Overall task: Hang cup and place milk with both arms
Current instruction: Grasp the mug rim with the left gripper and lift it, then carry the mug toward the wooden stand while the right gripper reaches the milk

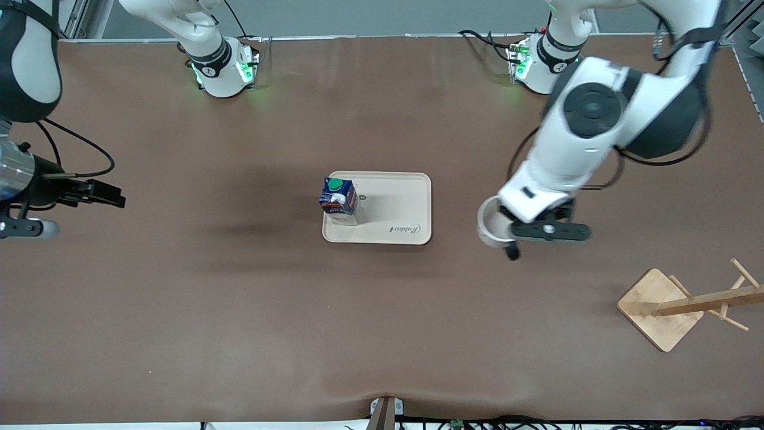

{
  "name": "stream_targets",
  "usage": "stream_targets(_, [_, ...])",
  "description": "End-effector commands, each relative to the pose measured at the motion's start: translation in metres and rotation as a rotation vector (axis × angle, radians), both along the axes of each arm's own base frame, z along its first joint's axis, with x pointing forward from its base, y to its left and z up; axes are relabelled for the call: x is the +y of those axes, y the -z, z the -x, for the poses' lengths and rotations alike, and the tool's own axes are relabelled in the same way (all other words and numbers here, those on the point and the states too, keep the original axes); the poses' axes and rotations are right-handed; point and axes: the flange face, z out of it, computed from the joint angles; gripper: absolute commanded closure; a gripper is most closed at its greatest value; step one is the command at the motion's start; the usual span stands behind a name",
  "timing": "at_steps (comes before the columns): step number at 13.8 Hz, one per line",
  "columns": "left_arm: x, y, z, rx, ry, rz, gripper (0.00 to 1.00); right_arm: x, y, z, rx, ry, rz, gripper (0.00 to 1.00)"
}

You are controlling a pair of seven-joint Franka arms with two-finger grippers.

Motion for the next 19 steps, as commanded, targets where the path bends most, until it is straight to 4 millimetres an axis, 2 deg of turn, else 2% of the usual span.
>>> stream_targets(1, [0.061, -0.034, -0.001, 0.008, 0.172, -0.062, 1.0, 0.013, 0.018, -0.002, 0.079, 0.005, -0.051, 0.0])
stream_targets(2, [0.087, -0.04, -0.004, 0.024, 0.218, -0.077, 1.0, 0.019, 0.021, -0.003, 0.087, 0.018, -0.115, 0.0])
stream_targets(4, [0.132, -0.049, -0.008, 0.04, 0.308, -0.093, 1.0, 0.025, 0.049, -0.013, 0.124, 0.053, -0.226, 0.0])
stream_targets(5, [0.157, -0.05, -0.011, 0.05, 0.342, -0.095, 1.0, 0.036, 0.054, -0.014, 0.136, 0.04, -0.234, 0.0])
stream_targets(6, [0.176, -0.049, -0.013, 0.059, 0.369, -0.096, 1.0, 0.055, 0.055, -0.012, 0.148, 0.036, -0.226, 0.0])
stream_targets(9, [0.221, -0.045, -0.017, 0.077, 0.39, -0.07, 1.0, 0.138, 0.058, 0.0, 0.2, 0.102, -0.164, 0.0])
stream_targets(12, [0.269, -0.042, -0.017, 0.082, 0.409, -0.023, 1.0, 0.229, 0.057, 0.023, 0.194, -0.004, -0.139, 0.0])
stream_targets(14, [0.293, -0.035, -0.018, 0.088, 0.425, 0.002, 1.0, 0.269, 0.064, 0.028, 0.156, 0.046, -0.123, 0.0])
stream_targets(18, [0.338, -0.037, -0.029, 0.065, 0.474, 0.016, 1.0, 0.363, 0.097, 0.055, 0.123, 0.11, -0.074, 0.0])
stream_targets(19, [0.342, -0.04, -0.031, 0.056, 0.479, 0.017, 1.0, 0.379, 0.107, 0.058, 0.109, 0.133, -0.067, 0.0])
